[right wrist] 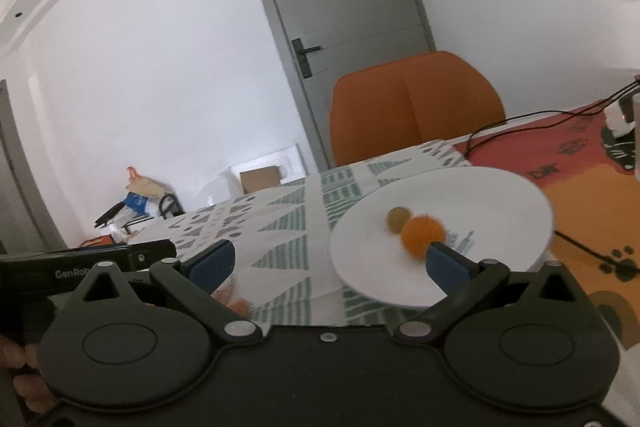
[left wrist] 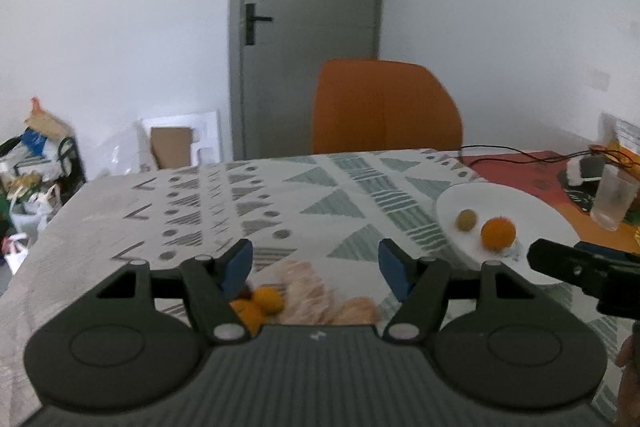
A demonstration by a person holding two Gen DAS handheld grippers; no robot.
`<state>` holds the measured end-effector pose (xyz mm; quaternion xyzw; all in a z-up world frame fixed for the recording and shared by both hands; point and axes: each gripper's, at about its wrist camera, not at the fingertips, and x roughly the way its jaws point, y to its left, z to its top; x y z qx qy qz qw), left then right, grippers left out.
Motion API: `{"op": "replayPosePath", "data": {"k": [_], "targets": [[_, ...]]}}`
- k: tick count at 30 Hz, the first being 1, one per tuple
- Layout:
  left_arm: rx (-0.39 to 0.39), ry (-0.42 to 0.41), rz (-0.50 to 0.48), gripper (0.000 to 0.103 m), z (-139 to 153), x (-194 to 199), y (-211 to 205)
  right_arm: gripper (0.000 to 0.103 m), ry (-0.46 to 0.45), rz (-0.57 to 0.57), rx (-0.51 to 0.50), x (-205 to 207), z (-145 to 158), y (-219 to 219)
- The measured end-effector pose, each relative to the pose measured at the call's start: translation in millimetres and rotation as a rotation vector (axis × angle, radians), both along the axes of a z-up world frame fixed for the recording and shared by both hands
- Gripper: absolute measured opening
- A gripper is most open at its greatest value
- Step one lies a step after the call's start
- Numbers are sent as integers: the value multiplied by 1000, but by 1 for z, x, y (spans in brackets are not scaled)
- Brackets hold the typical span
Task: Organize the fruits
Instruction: 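Move both open grippers back to the fruit cluster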
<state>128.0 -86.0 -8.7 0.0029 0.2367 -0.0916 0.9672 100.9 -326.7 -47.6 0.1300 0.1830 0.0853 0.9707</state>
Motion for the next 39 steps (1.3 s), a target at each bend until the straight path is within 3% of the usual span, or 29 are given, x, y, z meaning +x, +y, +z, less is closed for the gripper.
{"op": "replayPosePath", "data": {"k": [8,12,15,31,39], "targets": [[-29,19,68,80,-7,-9,36,103,26,40,-7,5,-5,21],[-44,25,83,92,-12,-13,49,103,40,64,-14,8,-8,32],[-53,19,94,96,-17,-17,54,103,56,82,-27,10,-12,40],[-100,85,129,97,-47,-29,80,102,119,184,-96,14,-30,73],[-114,105,140,96,-55,-37,89,96,146,215,-117,15,-35,83]]}}
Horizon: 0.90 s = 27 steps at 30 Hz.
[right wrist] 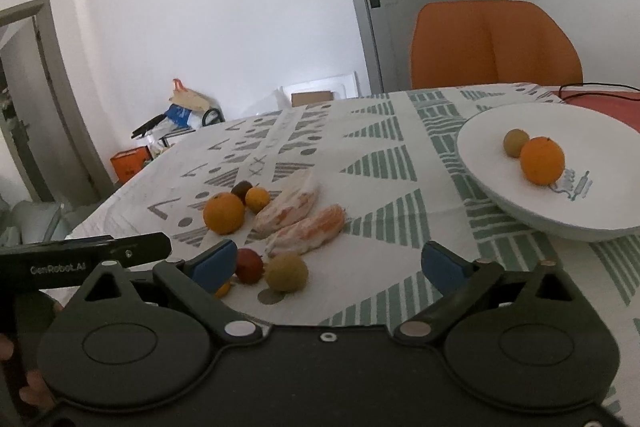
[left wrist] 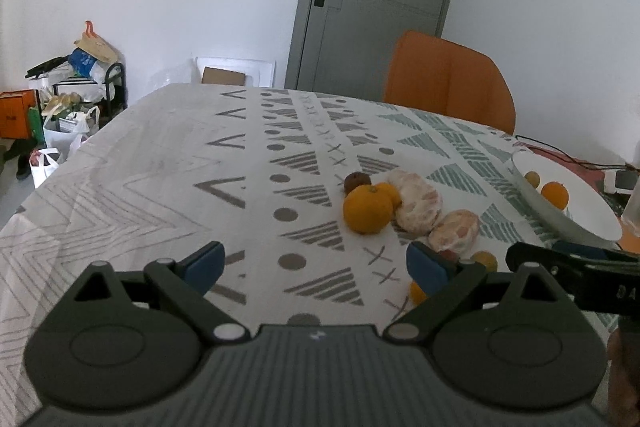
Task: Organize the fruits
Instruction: 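Move both open grippers back to the fruit cluster, then grasp a small mandarin with the left gripper while the right gripper grasps a kiwi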
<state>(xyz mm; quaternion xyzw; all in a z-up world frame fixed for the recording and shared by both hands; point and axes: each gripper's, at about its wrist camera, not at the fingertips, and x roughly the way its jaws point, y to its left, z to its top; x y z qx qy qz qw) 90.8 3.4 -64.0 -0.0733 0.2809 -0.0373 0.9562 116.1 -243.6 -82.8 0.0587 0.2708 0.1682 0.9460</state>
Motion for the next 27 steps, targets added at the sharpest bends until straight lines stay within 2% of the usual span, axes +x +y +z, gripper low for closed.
{"op": "replayPosePath", "data": {"k": [12,15,16,17,27], "targets": [[-33,21,15,94,-7,-3,14,75,51,57,-29,11,-8,22],[-42,27,19,94,-8,-3,16,55,64,68,-36,14,-10,26],[-43,27,18,94,-7,-3,16,38,64,64,-43,15,-10,26],[-43,26,17,94,-7,-3,16,26,66,61,-51,16,-10,26],[-22,8,-31,89,-1,-6,-1,26,64,42,-15,9,-7,11]]}}
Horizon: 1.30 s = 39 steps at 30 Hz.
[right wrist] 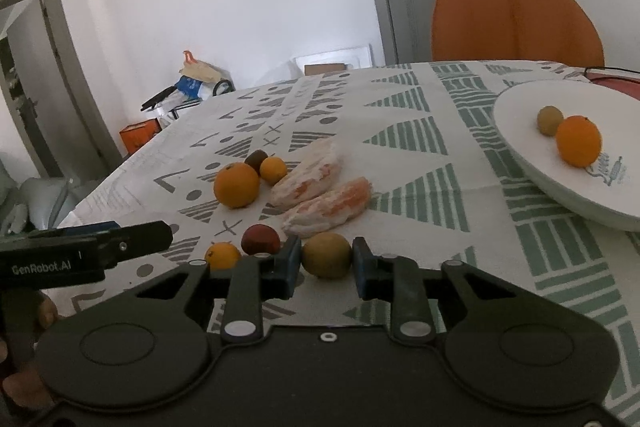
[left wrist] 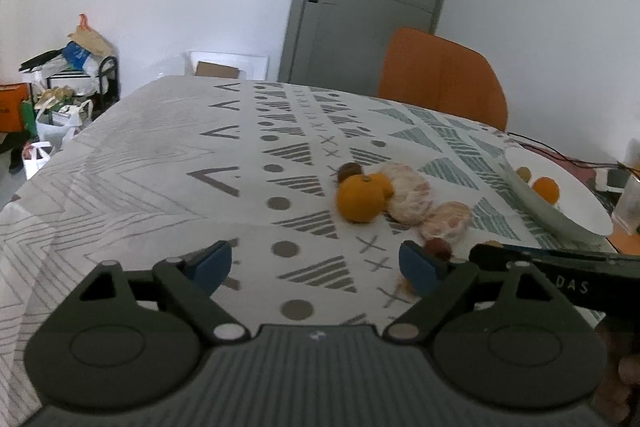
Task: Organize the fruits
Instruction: 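Grasp a small mandarin with the left gripper while the right gripper grasps a kiwi, then carry the mandarin and kiwi to the white bowl and open both grippers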
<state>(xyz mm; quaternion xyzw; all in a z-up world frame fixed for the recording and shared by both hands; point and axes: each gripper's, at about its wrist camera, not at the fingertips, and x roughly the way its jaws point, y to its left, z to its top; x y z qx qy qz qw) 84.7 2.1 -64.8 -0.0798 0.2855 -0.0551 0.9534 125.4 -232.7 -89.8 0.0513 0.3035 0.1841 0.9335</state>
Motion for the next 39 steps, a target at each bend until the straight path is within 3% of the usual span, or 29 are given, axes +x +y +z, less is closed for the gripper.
{"op": "replayPosePath", "data": {"k": [15,17,19,20,22,29,39], "targets": [[7,29,-116,57,-4,5,-45,26,-16,-70,28,-14,4,-36],[19,42,-126,47,-8,8,-52,26,-20,-77,30,-15,5,-40],[43,45,-110,24,-10,10,-56,26,-24,-85,34,-16,6,-45],[42,46,-110,21,-10,11,-56,26,-27,-88,37,-17,6,-46],[21,57,-111,21,-8,13,-53,26,-32,-94,42,-17,7,-49],[60,39,-103,21,3,13,-55,26,-64,-107,65,-23,10,-57],[93,-23,-148,21,25,17,-86,26,-124,-181,91,-31,22,-92]]}}
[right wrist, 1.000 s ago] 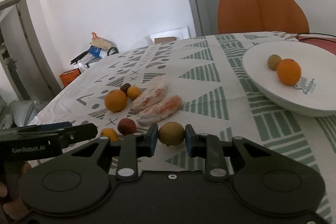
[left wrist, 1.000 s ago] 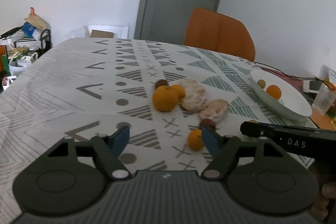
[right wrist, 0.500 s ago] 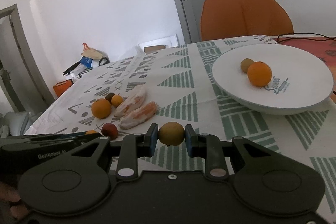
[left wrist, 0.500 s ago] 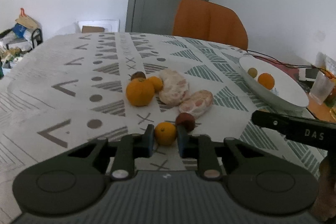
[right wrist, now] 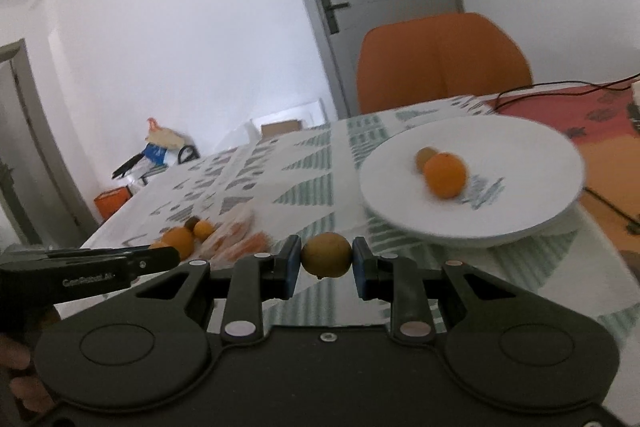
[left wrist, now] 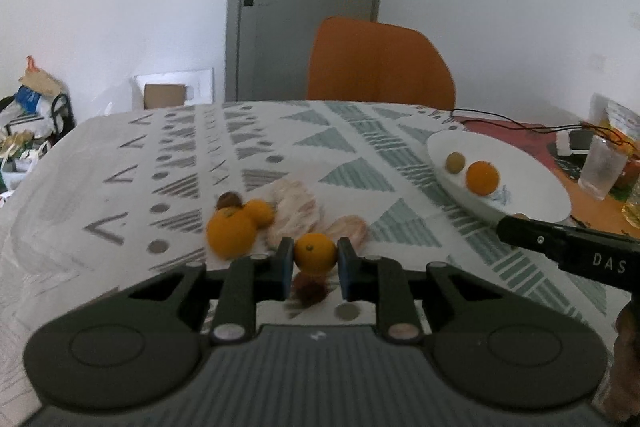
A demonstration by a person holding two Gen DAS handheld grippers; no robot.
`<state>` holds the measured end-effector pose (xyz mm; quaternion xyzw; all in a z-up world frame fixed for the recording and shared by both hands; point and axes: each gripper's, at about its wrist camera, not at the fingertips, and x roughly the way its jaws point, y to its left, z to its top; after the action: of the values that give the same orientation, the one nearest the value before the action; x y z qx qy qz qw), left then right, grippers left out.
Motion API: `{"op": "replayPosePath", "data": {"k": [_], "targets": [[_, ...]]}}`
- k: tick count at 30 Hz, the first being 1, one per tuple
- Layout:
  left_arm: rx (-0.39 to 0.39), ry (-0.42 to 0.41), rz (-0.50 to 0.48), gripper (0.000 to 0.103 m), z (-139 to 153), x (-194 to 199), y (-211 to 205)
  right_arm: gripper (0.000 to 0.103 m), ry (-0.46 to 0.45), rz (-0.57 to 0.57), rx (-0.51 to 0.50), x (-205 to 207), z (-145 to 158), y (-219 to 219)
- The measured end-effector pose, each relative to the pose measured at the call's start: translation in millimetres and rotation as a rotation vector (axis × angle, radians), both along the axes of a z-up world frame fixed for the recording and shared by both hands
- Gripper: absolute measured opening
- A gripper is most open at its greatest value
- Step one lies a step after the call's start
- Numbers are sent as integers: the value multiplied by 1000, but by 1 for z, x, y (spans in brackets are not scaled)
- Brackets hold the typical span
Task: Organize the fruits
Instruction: 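Carry the mandarin and kiwi to the white bowl and open both grippers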
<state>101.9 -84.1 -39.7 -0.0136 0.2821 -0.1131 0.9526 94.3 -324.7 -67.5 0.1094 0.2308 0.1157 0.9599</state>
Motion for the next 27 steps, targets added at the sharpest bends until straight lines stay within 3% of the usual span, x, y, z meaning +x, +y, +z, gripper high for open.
{"op": "replayPosePath", "data": {"k": [9,27], "targets": [[10,-37,-75,21,10,10,-33,26,-23,-77,18,0,4,-35],[12,-57,-170,21,12,43,-80,26,-18,-154,50,16,-4,-65]]}}
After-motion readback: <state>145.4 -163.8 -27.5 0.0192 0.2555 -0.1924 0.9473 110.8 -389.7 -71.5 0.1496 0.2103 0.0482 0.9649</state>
